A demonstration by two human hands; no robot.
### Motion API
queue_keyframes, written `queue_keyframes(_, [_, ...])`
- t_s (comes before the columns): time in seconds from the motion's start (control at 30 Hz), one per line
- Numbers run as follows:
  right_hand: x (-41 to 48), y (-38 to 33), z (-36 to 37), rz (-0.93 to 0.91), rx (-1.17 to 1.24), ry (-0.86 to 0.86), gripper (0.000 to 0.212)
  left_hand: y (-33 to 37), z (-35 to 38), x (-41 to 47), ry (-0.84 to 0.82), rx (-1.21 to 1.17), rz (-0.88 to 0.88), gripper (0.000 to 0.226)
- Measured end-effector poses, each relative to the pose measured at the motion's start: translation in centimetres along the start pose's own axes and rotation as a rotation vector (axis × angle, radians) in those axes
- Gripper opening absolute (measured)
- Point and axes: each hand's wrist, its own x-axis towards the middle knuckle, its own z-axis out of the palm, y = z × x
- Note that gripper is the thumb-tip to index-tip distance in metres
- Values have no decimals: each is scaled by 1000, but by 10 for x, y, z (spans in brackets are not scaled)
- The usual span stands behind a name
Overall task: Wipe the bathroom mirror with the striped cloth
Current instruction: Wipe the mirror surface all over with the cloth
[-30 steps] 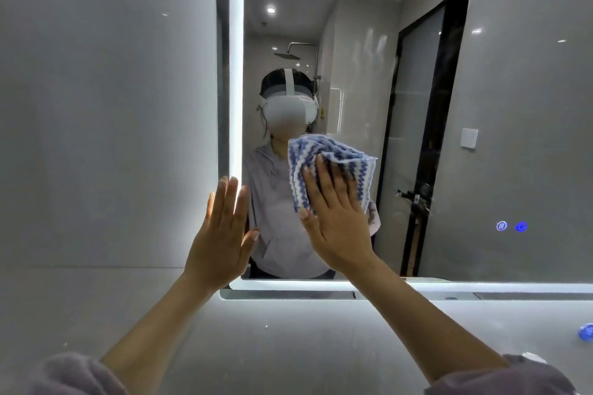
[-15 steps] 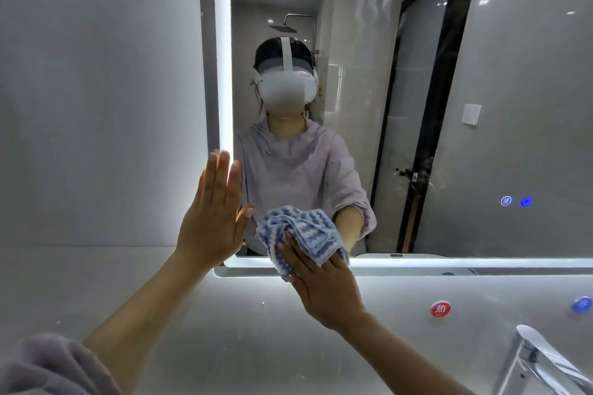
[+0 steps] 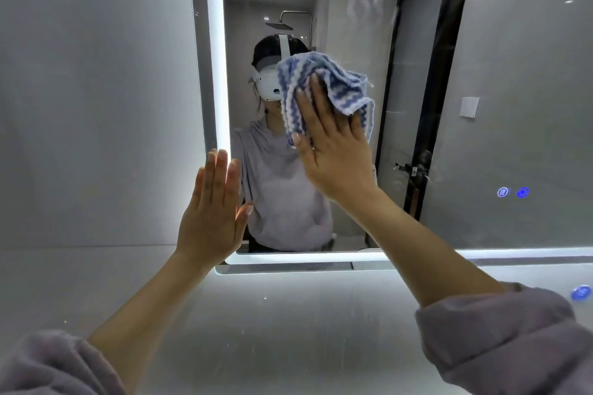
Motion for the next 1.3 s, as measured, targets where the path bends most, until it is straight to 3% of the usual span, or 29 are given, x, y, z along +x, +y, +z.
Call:
queue_keyframes(0.47, [-170,-12,42,-97,24,-122,56,5,-9,0,-28,5,-23,69])
queue_keyframes(0.7, [-150,1,23,-96,32,-176,57,5,-18,-1,-83,61,-24,72])
queue_keyframes(0.87, [-82,32,-3,33,-49,-206,62,7,-22,1,-108,42,-35,75])
queue_keyframes(1.07, [1,61,-37,102,-38,-94,63,8,-25,1,-127,40,-47,79])
queue_keyframes(1.2, [-2,50,-33,92,-6,-76,62,9,-25,2,-136,39,-59,83])
queue_keyframes(1.3, [-30,32,-18,40,-44,-187,62,10,-25,3,-148,46,-72,84])
